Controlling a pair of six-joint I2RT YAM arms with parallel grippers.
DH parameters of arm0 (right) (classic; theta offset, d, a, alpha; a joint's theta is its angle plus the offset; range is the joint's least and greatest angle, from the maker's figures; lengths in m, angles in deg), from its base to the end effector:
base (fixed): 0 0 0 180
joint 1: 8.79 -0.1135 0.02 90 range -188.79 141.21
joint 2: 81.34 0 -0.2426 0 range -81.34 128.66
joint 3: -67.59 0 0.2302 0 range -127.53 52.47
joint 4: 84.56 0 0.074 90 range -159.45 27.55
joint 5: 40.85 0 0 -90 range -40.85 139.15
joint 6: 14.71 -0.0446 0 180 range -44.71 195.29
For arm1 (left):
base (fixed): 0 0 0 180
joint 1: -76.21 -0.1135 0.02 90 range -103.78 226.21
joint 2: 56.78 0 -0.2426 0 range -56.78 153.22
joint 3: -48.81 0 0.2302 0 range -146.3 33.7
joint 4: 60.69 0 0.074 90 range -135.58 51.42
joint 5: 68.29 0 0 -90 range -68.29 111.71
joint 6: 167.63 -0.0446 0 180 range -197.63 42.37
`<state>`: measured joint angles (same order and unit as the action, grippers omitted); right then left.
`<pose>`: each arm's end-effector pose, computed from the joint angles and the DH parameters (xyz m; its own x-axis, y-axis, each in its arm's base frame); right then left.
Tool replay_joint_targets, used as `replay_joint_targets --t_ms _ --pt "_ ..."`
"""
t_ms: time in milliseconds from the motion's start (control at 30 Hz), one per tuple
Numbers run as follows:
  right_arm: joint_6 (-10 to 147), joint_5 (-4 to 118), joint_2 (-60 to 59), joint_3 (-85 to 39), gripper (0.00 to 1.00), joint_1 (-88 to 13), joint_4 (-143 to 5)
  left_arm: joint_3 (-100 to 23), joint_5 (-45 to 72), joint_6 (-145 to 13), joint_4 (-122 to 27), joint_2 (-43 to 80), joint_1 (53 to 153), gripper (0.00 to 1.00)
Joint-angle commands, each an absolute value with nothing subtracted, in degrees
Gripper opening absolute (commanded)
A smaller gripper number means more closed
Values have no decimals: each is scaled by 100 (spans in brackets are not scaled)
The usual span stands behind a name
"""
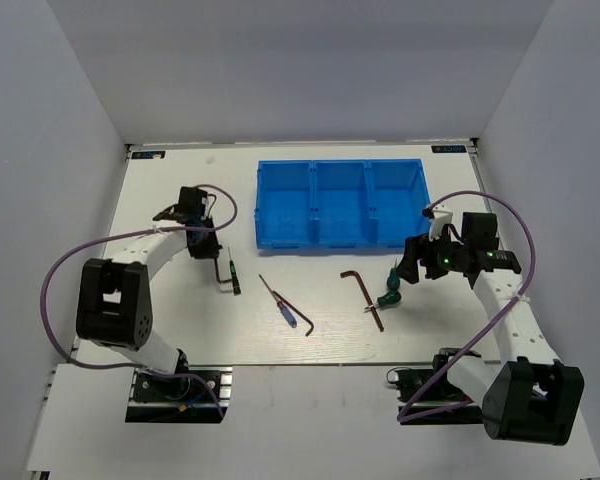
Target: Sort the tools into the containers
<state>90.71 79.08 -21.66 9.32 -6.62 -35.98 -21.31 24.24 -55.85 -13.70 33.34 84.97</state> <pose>0.2008 0.0147 0.2310 -0.6613 -0.2055 -0.7214 -0.4809 0.8543 0.1975 0.2802 -0.0412 0.1682 -0.8949 -0.2372 -0.3781 -0.2121 0.9713 -0.1073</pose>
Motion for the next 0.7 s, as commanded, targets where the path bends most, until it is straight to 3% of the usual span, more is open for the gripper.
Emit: replay_joint_targets --t_ms 0,267,433,667 --pt "9137 8158 -2237 914 90 -659 -3570 -2922 1206 -5996 -1754 2759 8571 0" --pt "9761 8834 -1982 827 90 -721 -3429 -4142 -1176 -6348 -2940 3495 8808 0" --pt "9893 8536 -1421 616 90 -861 -3377 -5443 -1108 -6401 -2669 4716 9246 0" --pt "9841 7509 -980 554 90 -1888 -3762 -5894 -300 -6594 -2177 5325 9634 2"
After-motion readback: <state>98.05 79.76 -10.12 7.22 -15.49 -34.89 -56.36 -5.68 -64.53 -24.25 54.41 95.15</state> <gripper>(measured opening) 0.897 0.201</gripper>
